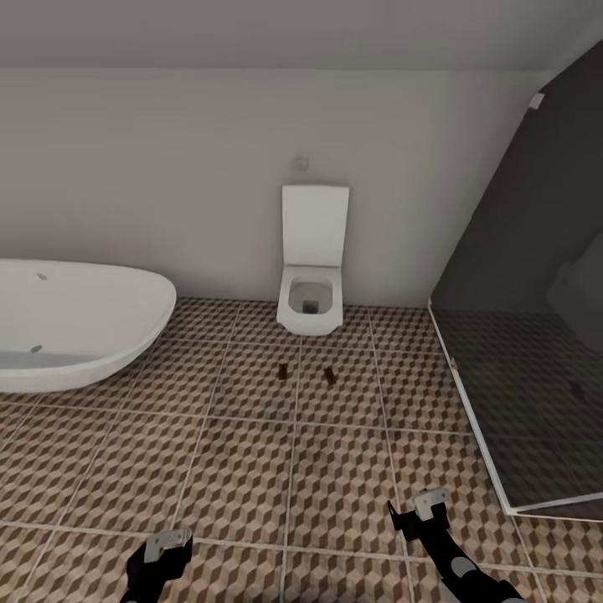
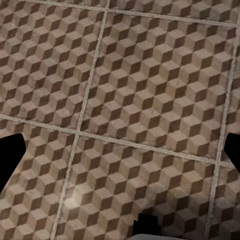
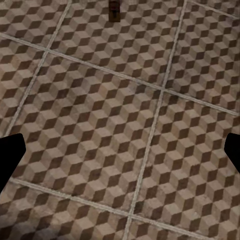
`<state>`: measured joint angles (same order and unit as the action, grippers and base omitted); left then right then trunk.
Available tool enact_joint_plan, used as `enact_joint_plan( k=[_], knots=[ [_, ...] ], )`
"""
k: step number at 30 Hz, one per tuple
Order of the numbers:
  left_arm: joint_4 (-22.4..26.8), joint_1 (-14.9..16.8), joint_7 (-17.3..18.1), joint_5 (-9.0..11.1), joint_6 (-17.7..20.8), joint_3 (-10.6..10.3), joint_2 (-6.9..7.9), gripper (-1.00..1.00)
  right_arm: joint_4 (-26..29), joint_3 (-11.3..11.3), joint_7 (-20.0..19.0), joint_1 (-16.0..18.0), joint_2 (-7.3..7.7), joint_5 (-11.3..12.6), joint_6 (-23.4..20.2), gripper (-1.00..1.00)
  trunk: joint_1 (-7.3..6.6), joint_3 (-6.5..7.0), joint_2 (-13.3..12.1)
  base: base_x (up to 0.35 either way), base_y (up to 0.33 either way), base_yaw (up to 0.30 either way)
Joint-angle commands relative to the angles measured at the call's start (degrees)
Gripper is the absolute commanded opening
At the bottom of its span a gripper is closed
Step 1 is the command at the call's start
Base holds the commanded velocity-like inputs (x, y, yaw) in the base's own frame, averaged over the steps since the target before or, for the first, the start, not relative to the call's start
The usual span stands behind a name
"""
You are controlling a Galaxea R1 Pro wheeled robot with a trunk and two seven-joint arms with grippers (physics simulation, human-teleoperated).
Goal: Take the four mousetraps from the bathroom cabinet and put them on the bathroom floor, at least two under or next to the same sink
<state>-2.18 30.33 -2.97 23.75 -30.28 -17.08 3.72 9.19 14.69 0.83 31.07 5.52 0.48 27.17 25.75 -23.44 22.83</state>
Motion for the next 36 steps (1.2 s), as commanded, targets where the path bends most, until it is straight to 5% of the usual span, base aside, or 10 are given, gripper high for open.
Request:
enact_joint_plan(
  k=[1,36],
  knots=[
    [-0.2,0.1,-0.3,0.1,-0.3,-0.5,-0.03,1.0,0.0,0.2,0.1,0.0,0.02,0.1,0.2,1.0,0.03,0.02,0.1,0.0,0.0,0.0],
    [-0.2,0.1,-0.3,0.1,-0.3,-0.5,-0.12,1.0,0.0,0.2,0.1,0.0,0.02,0.0,0.2,1.0,0.03,3.34,0.1,0.0,0.0,0.0]
  ],
)
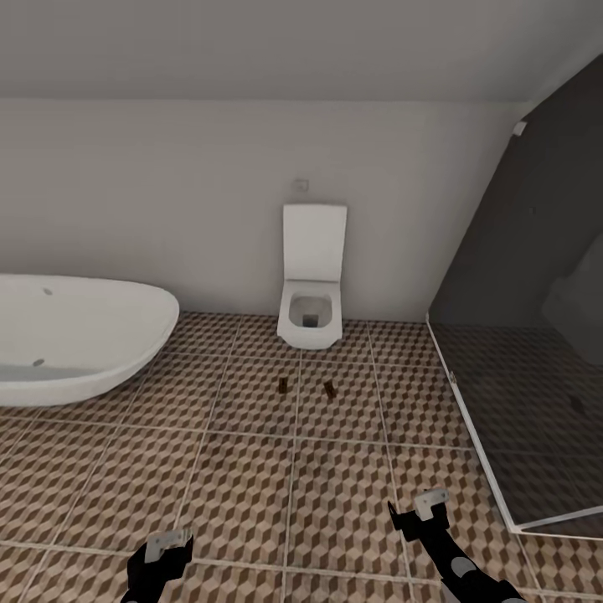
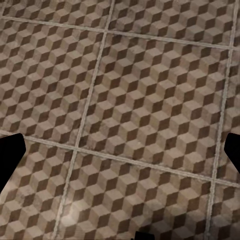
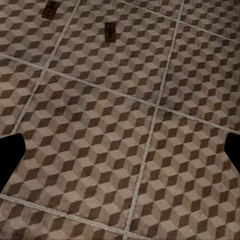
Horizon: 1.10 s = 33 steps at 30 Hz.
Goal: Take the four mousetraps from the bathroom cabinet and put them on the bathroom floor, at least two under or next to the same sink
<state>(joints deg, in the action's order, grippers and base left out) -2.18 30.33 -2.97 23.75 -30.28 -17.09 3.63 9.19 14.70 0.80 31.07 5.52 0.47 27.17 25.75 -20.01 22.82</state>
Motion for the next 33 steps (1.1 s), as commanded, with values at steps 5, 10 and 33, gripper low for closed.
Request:
enact_joint_plan(
  k=[5,10,33],
  knots=[
    [-0.2,0.1,-0.3,0.1,-0.2,-0.5,-0.07,1.0,0.0,0.2,0.1,0.0,0.02,0.1,0.2,1.0,0.03,0.39,0.1,0.0,0.0,0.0],
    [-0.2,0.1,-0.3,0.1,-0.2,-0.5,-0.06,1.0,0.0,0.2,0.1,0.0,0.02,0.1,0.2,1.0,0.03,0.86,0.1,0.0,0.0,0.0],
    [-0.2,0.1,-0.2,0.1,-0.2,-0.5,-0.42,1.0,0.0,0.2,0.1,0.0,0.02,0.0,0.2,1.0,0.03,2.48,0.1,0.0,0.0,0.0]
  ],
)
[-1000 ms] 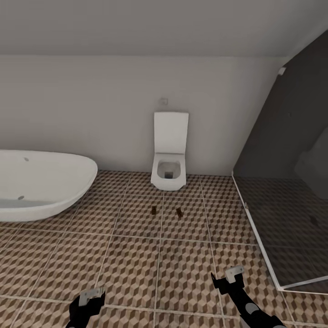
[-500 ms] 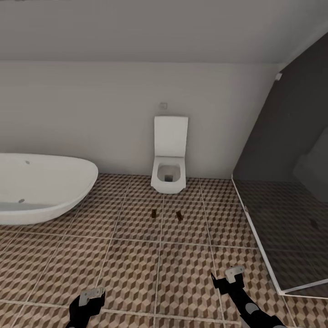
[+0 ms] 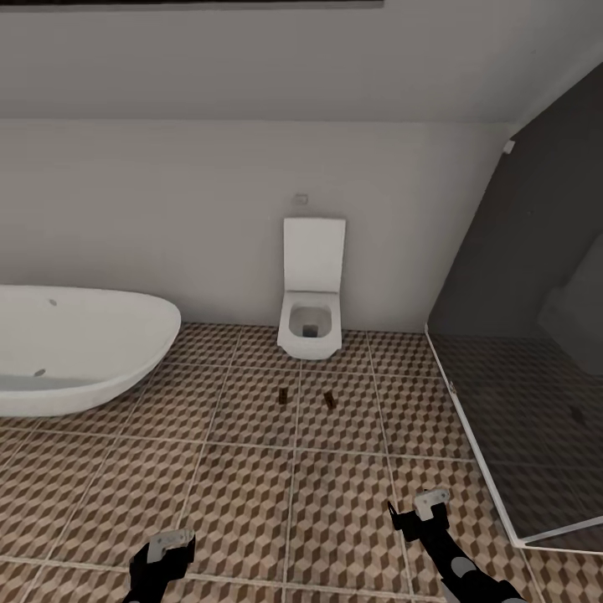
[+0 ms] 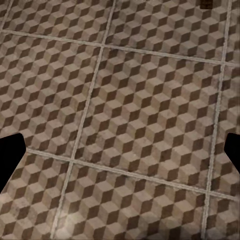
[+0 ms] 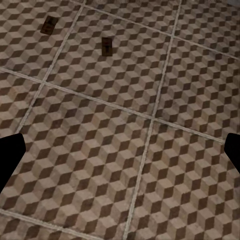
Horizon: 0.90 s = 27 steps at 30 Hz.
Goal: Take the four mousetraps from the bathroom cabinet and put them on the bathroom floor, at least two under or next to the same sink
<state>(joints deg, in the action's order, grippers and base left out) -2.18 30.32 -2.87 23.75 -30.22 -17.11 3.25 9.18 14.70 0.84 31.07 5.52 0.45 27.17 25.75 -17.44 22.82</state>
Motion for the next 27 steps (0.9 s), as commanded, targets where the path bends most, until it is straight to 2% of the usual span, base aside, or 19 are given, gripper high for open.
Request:
enact_joint_plan(
  k=[1,8,15,18,21,22,24,26,27],
  knots=[
    [-0.2,0.1,-0.2,0.1,-0.3,-0.5,-0.2,1.0,0.0,0.2,0.1,0.0,0.02,0.1,0.1,1.0,0.03,-0.09,0.1,0.0,0.0,0.0],
    [-0.2,-1.2,-0.2,0.0,-0.1,-0.5,-1.22,1.0,-0.1,0.2,0.1,-0.2,0.02,0.1,-0.1,1.0,0.03,-0.07,0.1,0.0,0.0,0.0],
    [-0.2,-5.9,-0.1,0.0,0.0,-0.5,-1.38,1.0,-0.2,0.2,0.3,-3.6,0.02,0.2,-0.1,1.0,0.03,-0.07,0.1,0.0,0.0,0.0],
    [-0.2,-8.9,-0.2,0.0,-0.1,-0.5,-1.4,1.0,-0.2,0.2,0.6,-6.0,0.02,0.2,0.0,1.0,0.03,-0.07,0.1,0.0,0.0,0.0],
    [-0.2,-14.9,-0.2,0.1,-0.3,-0.5,-1.31,1.0,-0.3,-0.3,1.8,-9.5,0.07,0.2,-0.1,1.0,0.03,-0.07,0.1,0.0,0.0,0.0],
    [-0.2,-15.7,-0.2,0.1,-0.4,-0.5,-1.29,1.0,-0.3,-0.5,1.8,-9.9,0.1,0.2,-0.1,1.0,0.03,-0.07,0.1,0.0,0.0,0.0],
    [-0.2,-18.4,-0.3,0.0,-1.0,-0.4,-1.28,1.0,-0.7,-1.9,2.2,-11.1,0.16,0.2,-0.3,1.0,0.03,-0.07,0.1,0.0,0.0,0.0],
    [-0.2,-19.2,-0.3,0.0,-1.1,-0.4,-1.23,1.0,-1.1,-3.1,2.2,-11.5,0.17,0.2,-0.5,1.0,0.03,-0.07,0.1,0.0,0.0,0.0],
    [-0.2,-19.7,-0.4,0.0,-1.2,-0.4,-1.18,1.0,-1.8,-4.5,2.3,-11.7,0.12,0.2,-0.7,1.0,0.03,-0.07,0.1,0.0,0.0,0.0]
  ],
)
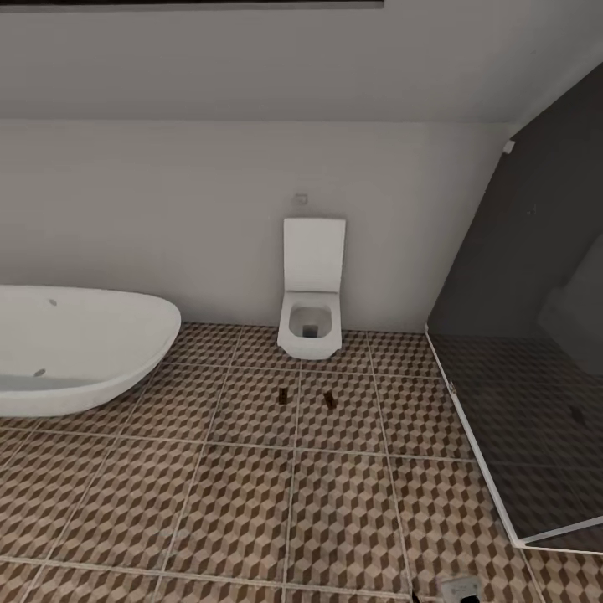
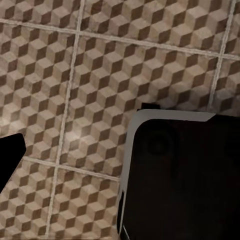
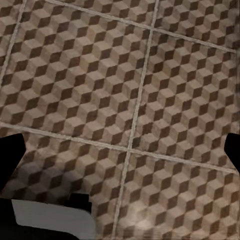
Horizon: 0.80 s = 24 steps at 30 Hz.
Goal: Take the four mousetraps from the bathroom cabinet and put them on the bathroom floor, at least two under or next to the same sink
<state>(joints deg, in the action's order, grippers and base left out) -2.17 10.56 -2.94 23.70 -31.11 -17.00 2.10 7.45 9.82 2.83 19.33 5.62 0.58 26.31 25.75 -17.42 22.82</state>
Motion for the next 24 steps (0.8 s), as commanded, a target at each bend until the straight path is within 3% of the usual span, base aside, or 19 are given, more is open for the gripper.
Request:
enact_joint_plan(
  k=[1,5,14,16,17,21,24],
  knots=[
    [-0.2,-0.5,-0.6,0.0,-0.3,-0.5,0.03,1.0,-1.3,-1.9,0.4,-0.1,-0.07,0.0,-0.5,1.0,0.03,-0.09,0.1,0.0,0.0,0.0],
    [-0.2,-2.1,-2.8,0.0,-0.1,-0.5,0.05,1.0,-4.5,-5.2,0.4,-0.3,0.13,0.0,-3.6,1.0,0.03,-0.09,0.1,0.0,0.0,0.0],
    [0.0,-3.0,-7.8,0.2,1.3,1.1,-0.09,1.0,-6.6,-6.6,0.4,-1.0,0.32,0.0,-11.6,1.0,0.03,-0.09,0.1,0.0,0.0,0.0],
    [0.6,-2.5,-8.3,0.1,4.2,1.9,-0.17,1.0,-6.6,-7.0,0.4,-0.9,0.3,0.0,-14.1,1.0,0.03,-0.09,0.1,0.0,0.0,0.0],
    [2.5,-1.5,-8.5,0.1,8.2,2.2,-0.08,1.0,-6.2,-7.5,0.4,-0.2,0.27,0.0,-16.9,1.0,0.03,-0.09,0.1,0.0,0.0,0.0],
    [9.0,1.6,-9.4,0.1,18.4,2.6,0.51,1.0,-3.8,-8.4,0.4,1.8,0.21,-0.1,-23.8,1.0,0.03,-0.09,0.1,0.0,0.0,0.0],
    [12.7,3.2,-10.3,0.0,22.9,2.7,0.91,1.0,-2.2,-8.7,0.4,2.7,0.09,-0.1,-26.3,1.0,0.03,-0.09,0.1,0.0,0.0,0.0]
  ],
)
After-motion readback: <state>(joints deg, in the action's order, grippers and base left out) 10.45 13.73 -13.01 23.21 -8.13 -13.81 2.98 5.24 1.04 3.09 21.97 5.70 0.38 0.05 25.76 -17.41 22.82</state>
